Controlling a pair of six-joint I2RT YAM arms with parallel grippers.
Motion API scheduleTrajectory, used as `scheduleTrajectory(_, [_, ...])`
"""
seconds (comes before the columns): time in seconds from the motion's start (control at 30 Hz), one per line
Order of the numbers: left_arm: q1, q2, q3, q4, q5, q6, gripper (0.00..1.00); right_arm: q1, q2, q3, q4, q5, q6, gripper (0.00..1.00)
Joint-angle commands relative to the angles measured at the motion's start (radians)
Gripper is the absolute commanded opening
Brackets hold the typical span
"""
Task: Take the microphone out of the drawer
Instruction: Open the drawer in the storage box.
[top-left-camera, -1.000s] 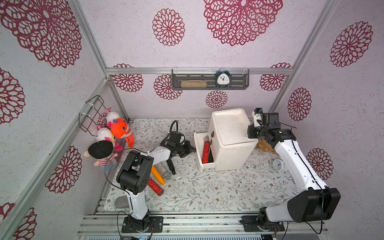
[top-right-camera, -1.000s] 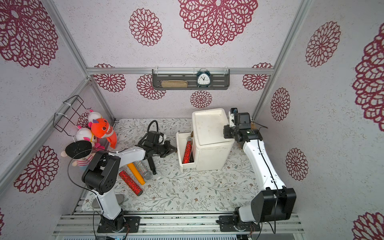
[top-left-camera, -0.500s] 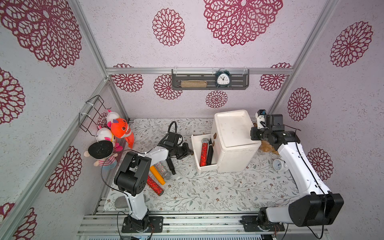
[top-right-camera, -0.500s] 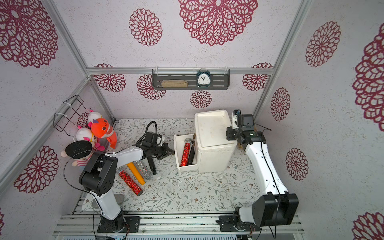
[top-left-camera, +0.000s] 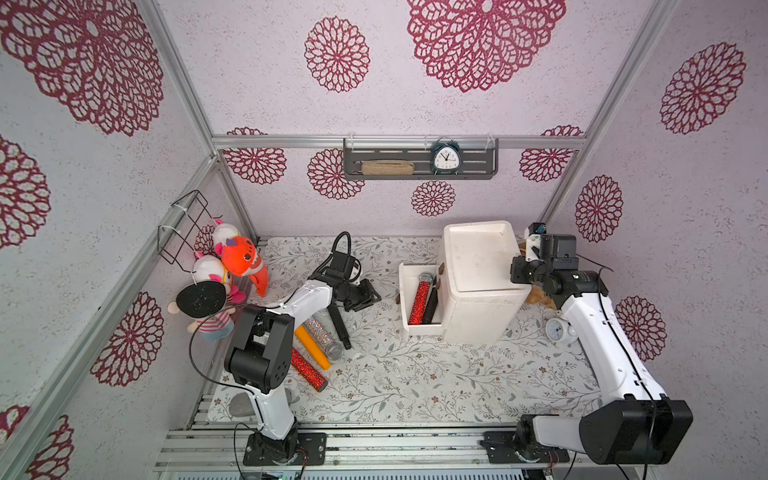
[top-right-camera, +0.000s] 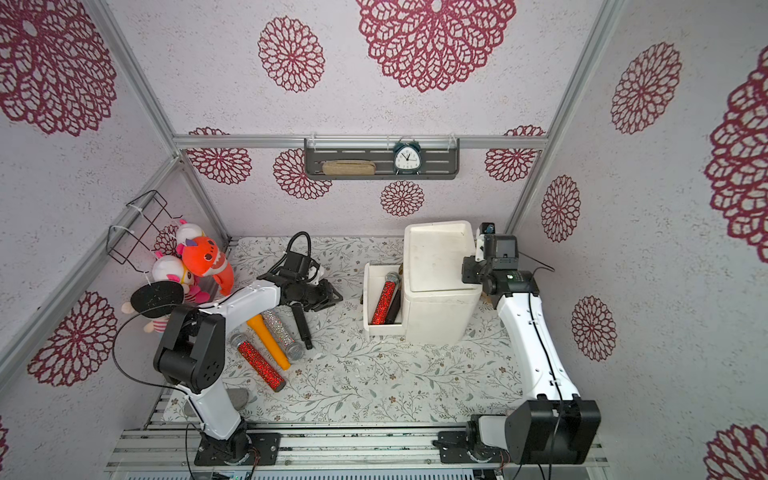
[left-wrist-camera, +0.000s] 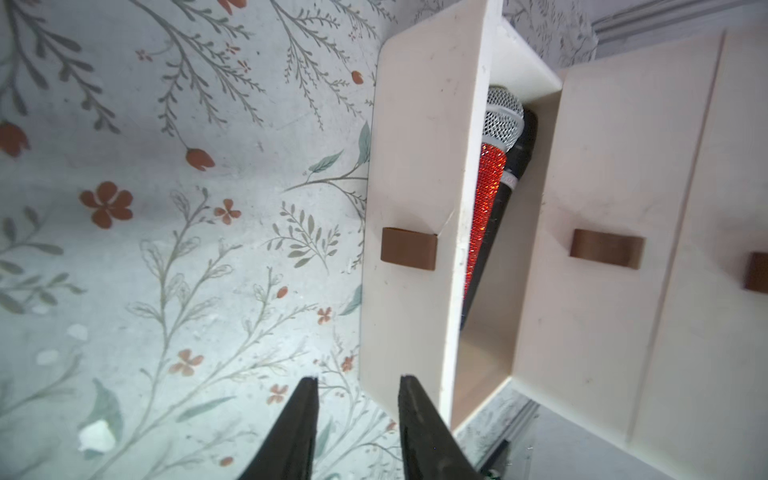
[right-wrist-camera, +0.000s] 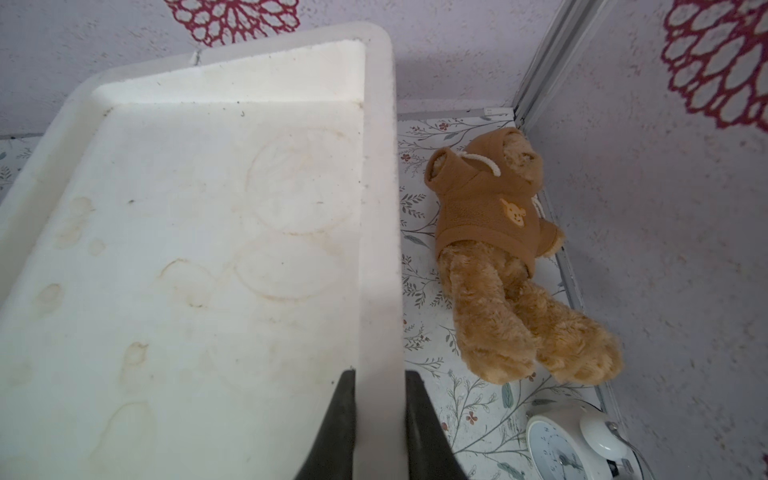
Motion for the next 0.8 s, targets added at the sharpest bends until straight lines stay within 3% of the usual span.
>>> scheduleTrajectory(0.0, [-0.004,-0.039,0.067,-0.107,-0.005,0.076,0.51,-0.012,-0.069,0.022,0.136,0.042,0.051,0.0])
scheduleTrajectory(0.23, [-0.06,-0.023,0.2,-0.232,-0.024,0.155,0.97,-0.012,-0.084,0.016,0.137,0.037,0.052,0.0])
scheduleTrajectory(0.5, [-0.142,0.055,0.388,-0.376,-0.122,0.258,0.97,-0.012,-0.095,0.009,0.136,0.014,0.052,0.0])
scheduleTrajectory(0.67, [-0.169,0.114,0.473,-0.408,-0.12,0.287,0.99,-0.011,-0.1,0.003,0.138,-0.004,0.053,0.0])
scheduleTrajectory(0.77, [-0.188,0.157,0.526,-0.423,-0.133,0.307,0.91,-0.007,-0.103,-0.006,0.142,-0.017,0.056,0.0])
